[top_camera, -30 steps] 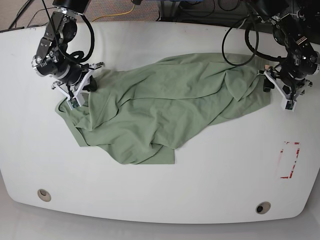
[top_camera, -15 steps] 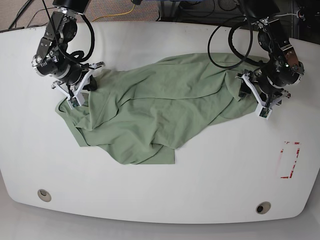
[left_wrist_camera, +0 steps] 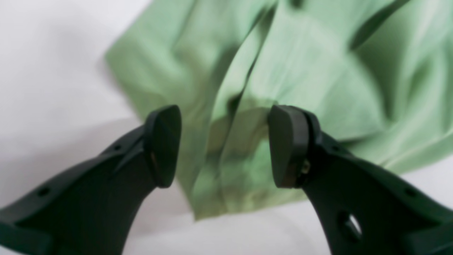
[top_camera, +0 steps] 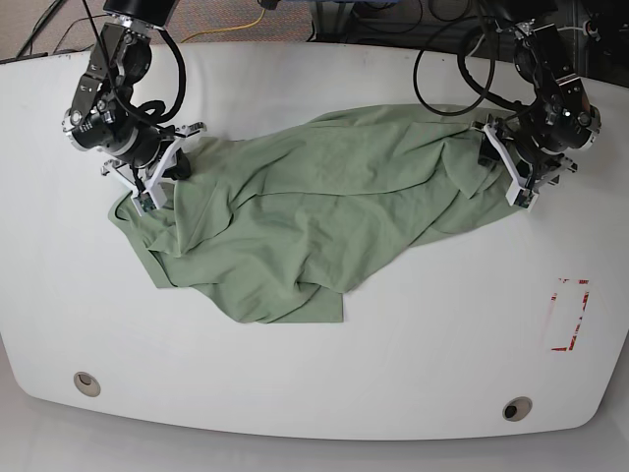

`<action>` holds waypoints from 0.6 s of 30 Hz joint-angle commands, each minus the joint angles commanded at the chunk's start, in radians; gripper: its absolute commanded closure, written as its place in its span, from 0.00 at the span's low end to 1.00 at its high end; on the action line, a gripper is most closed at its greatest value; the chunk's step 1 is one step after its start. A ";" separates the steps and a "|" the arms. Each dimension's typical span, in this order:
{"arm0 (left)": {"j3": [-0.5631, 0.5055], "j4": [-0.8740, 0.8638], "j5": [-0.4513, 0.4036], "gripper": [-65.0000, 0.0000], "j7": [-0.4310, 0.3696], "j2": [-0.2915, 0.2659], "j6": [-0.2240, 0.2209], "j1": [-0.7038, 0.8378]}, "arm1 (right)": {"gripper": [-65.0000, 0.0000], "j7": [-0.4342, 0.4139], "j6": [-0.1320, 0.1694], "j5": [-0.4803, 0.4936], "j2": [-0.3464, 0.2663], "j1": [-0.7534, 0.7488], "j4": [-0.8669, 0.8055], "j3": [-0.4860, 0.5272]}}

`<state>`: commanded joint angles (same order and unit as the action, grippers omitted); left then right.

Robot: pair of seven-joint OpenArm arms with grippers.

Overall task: Layout the t-shirt on the table in an organized manner, then fold the t-shirt properly
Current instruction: 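Move the left gripper to the shirt's opposite corner and pinch it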

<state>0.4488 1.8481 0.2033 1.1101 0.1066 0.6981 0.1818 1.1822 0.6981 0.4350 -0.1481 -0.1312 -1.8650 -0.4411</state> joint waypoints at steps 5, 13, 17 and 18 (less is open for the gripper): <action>0.000 0.011 0.002 0.43 0.000 0.006 0.000 0.037 | 1.00 0.000 0.000 0.000 0.000 -0.002 0.002 0.000; 0.000 0.009 0.000 0.43 0.000 0.006 0.000 0.055 | 1.00 0.000 0.000 0.000 0.000 -0.003 0.002 0.000; 0.000 0.009 0.000 0.43 0.000 0.006 0.000 0.057 | 1.00 0.000 0.000 0.000 0.000 -0.003 0.002 0.000; 0.000 0.008 0.000 0.43 0.002 0.006 0.000 0.057 | 1.00 0.000 0.000 0.000 0.000 -0.003 0.002 0.000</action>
<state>0.4488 1.8558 0.2033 1.1116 0.1128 0.6981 0.2386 1.1822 0.6981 0.4350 -0.1481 -0.1343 -1.8635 -0.4411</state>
